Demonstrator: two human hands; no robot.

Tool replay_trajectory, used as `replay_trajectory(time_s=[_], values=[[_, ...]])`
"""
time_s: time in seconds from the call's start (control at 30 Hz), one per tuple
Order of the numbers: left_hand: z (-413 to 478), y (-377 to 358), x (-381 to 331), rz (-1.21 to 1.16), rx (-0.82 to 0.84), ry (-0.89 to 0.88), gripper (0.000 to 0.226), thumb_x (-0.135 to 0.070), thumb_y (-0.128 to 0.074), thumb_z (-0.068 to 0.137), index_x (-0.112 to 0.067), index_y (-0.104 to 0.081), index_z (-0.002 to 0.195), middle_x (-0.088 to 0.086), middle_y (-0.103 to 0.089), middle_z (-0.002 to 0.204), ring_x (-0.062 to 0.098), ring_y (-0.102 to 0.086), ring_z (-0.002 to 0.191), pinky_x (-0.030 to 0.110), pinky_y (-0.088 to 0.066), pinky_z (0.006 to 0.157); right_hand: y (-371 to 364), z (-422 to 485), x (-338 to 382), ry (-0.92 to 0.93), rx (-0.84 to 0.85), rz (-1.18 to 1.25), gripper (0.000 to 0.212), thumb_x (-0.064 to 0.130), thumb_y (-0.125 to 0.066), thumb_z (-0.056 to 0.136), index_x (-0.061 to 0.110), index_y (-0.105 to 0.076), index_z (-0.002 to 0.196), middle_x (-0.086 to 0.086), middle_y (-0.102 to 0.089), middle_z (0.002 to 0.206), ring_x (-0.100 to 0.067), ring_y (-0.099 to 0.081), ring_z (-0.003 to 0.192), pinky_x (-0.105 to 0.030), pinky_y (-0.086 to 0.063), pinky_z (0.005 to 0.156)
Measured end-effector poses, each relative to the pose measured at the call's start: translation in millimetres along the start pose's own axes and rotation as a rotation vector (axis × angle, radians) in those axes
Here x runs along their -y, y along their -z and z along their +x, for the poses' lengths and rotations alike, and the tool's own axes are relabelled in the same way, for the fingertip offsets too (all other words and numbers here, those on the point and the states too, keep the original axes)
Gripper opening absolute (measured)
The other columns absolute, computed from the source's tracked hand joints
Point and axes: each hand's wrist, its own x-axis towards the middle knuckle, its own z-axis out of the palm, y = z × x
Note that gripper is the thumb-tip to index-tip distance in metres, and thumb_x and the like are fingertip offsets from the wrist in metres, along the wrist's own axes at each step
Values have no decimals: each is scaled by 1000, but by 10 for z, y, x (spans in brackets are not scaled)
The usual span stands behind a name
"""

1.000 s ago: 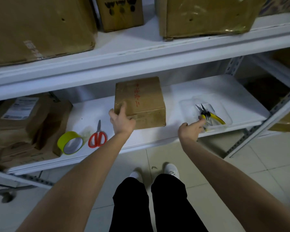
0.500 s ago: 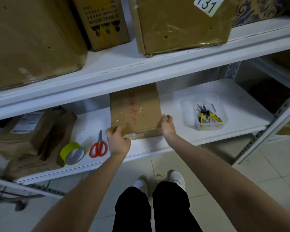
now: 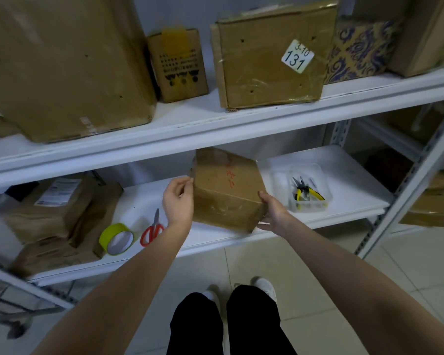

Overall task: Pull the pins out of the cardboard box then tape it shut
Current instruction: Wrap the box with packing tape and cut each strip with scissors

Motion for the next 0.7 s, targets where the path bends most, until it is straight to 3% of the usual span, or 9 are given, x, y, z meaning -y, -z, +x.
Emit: replay_trajectory(time_s=[0.07,0.17,0.23,0.33,0.37,0.47,0.53,0.63,0.7], values=[[-26,42,-53,-63,-30,132,12,-15,-58,92,-12,-67,100,2,-66,99,19,-61,97,18,-43,76,-28,-93,-85,-12,33,34,35,41,-45,98,12,-50,116,-15,-58,110,-31,-58,99,-42,-47,89],[-94,106,-40,-107,72,257,24,-15,-56,94,-8,-66,114,5,-64,114,20,-57,107,24,-42,89,-133,-134,-173,33,-10,18,28,30,-42,102,6,-47,117,-15,-55,116,-29,-56,99,-41,-51,81],[-133,119,-86,-58,145,122,24,-13,-54,95,-12,-68,114,1,-65,116,16,-56,109,24,-42,95,-247,-164,-200,52,-58,-126,31,26,-44,101,2,-46,120,-15,-51,125,-28,-54,102,-41,-54,82],[-176,50,-95,192,308,-218,21,-12,-57,91,-19,-75,100,-4,-70,108,15,-54,116,33,-37,106,-445,-184,-170,81,-148,-693,57,36,-61,91,2,-40,130,-14,-40,132,-33,-55,110,-37,-50,85],[-212,11,-68,285,394,-273,20,-10,-59,89,-18,-76,98,-3,-71,107,14,-48,121,33,-31,110,-532,-188,-112,149,-187,-750,57,37,-62,90,3,-40,130,-15,-38,134,-35,-54,112,-35,-46,87],[-321,-38,1,312,481,-326,21,-1,-62,85,-11,-76,98,4,-72,107,12,-43,126,25,-20,114,-753,-247,96,367,-287,-560,46,38,-39,99,0,-50,123,-20,-55,127,-37,-57,107,-38,-48,87],[-310,9,-33,253,437,-329,26,3,-59,85,-10,-73,103,2,-68,110,12,-52,118,26,-31,111,-801,-299,181,436,-313,-449,55,48,-31,100,2,-48,125,-16,-58,122,-35,-57,108,-37,-45,85],[-271,75,-80,134,365,-235,40,6,-56,84,-15,-61,118,-2,-54,122,18,-52,121,23,-43,99,-795,-298,185,446,-260,-489,65,54,-49,92,7,-37,135,-11,-54,126,-33,-56,113,-34,-43,85],[-272,108,-88,118,197,-198,46,5,-55,84,-14,-54,126,1,-41,137,19,-44,129,25,-41,102,-779,-266,183,368,-161,-386,67,50,-56,90,11,-32,139,-8,-53,132,-31,-58,113,-37,-47,91]])
